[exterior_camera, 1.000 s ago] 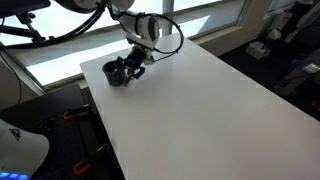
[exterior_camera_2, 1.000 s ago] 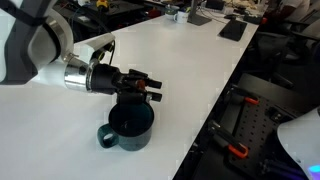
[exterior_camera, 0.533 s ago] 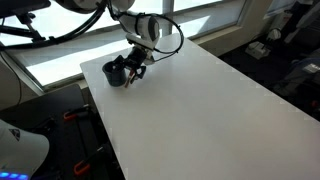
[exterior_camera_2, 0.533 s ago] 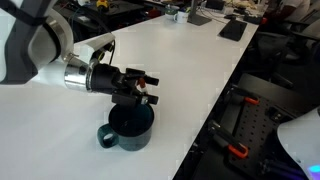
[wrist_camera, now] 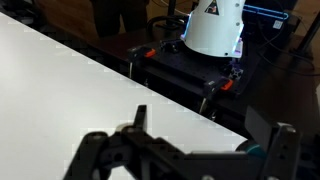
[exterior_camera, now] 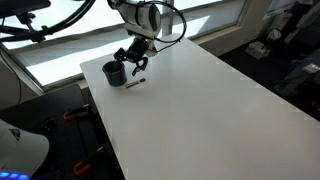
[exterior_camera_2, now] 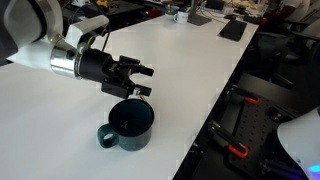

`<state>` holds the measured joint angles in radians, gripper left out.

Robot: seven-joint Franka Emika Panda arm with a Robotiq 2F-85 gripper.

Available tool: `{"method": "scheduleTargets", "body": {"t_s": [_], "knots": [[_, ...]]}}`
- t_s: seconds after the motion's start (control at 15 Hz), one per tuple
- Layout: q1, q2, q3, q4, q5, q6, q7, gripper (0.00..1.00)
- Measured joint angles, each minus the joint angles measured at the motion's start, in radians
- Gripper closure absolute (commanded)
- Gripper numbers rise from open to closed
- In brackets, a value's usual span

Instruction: Pick up the marker from the cup and put it on the table

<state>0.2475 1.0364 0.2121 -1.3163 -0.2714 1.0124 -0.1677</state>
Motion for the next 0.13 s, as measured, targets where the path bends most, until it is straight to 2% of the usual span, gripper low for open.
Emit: {"method": "scheduleTargets", "body": {"t_s": [0.13], "knots": [[0.0,-0.024,0.0,-0.014,0.001,0.009,0.002,0.0]]}}
